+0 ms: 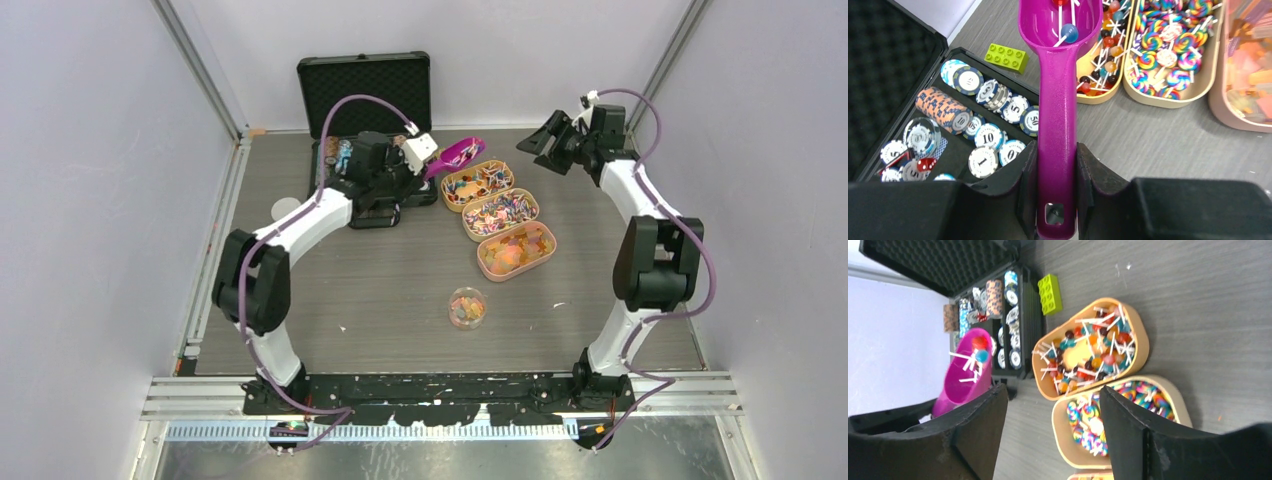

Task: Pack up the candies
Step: Scoop the fake candies from the storage box, then place the fake candies in the packing bottle.

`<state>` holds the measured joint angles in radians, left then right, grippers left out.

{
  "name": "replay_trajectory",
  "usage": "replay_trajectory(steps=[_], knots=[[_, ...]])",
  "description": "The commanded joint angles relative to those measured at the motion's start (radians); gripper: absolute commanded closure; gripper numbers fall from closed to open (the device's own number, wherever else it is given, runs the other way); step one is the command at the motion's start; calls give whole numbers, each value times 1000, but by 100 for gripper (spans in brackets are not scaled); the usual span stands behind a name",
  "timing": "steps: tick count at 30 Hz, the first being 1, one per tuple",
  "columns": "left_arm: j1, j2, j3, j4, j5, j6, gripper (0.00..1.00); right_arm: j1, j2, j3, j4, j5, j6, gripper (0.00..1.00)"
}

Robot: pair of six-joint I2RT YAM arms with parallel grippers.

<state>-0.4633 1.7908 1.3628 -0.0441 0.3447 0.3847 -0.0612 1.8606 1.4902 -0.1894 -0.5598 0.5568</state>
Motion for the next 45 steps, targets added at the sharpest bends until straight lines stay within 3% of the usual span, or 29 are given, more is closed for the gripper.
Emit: replay_trajectory(steps=[1,20,31,45], knots=[[2,-147,-7,-63,40,-117,100,-3,-159,-104,14,-22,22,27],[-110,-558,59,-676,-18,-229,100,-2,-811,-426,-208,37,-41,24],[-412,-746,-60,-904,-184,-353,100,0,-952,-482,-329,54,-99,25],[-469,-817,-94,-1057,-233,-380,100,5,-1083,-538,-413,95,-127,25]])
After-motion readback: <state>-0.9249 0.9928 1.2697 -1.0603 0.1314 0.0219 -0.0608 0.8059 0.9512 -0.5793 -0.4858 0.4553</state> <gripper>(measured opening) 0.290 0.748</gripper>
